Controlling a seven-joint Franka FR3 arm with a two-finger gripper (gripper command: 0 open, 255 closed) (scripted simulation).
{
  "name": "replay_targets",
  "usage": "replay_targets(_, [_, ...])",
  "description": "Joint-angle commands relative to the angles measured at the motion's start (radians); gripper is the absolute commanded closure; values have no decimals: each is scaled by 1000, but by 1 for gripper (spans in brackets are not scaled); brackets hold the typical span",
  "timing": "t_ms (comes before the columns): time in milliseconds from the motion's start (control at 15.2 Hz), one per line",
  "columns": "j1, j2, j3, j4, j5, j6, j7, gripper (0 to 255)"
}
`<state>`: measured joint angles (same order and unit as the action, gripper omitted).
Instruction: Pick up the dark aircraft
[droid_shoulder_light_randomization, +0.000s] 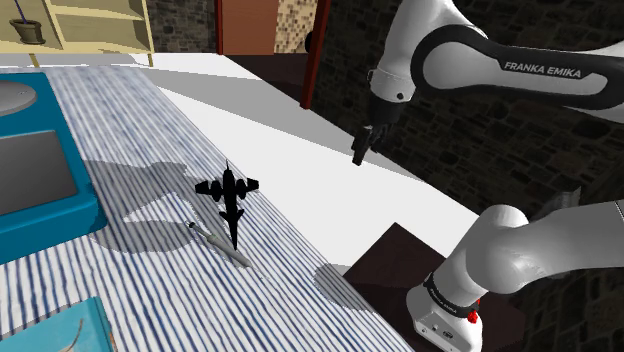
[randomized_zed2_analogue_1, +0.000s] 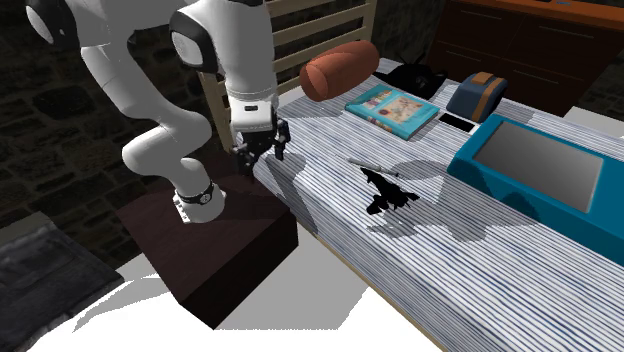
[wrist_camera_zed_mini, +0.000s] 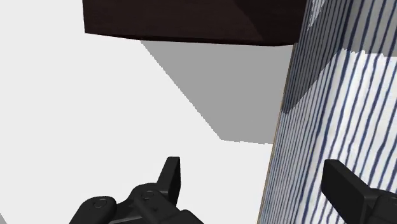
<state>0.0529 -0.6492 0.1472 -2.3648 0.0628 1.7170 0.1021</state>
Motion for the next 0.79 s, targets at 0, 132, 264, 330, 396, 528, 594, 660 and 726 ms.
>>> replay_targets(0, [10,42,34,7,21,44,43,0])
replay_targets(132, [19,89,67,17,37,90,83,0])
replay_targets(264, [25,140,100,32,49,135,123,0])
replay_targets(330, [29,167,116,41,53,158,144,0])
replay_targets(396, [31,194,133,52,56,179,164,0])
replay_targets(528, [35,252,165,77,58,222,206,0])
replay_targets(594, [37,283,181,92,56,242,228,0])
replay_targets(660, [38,314,196,107,53,261,250,0])
replay_targets(726, [40,345,212,124,48,280,272,0])
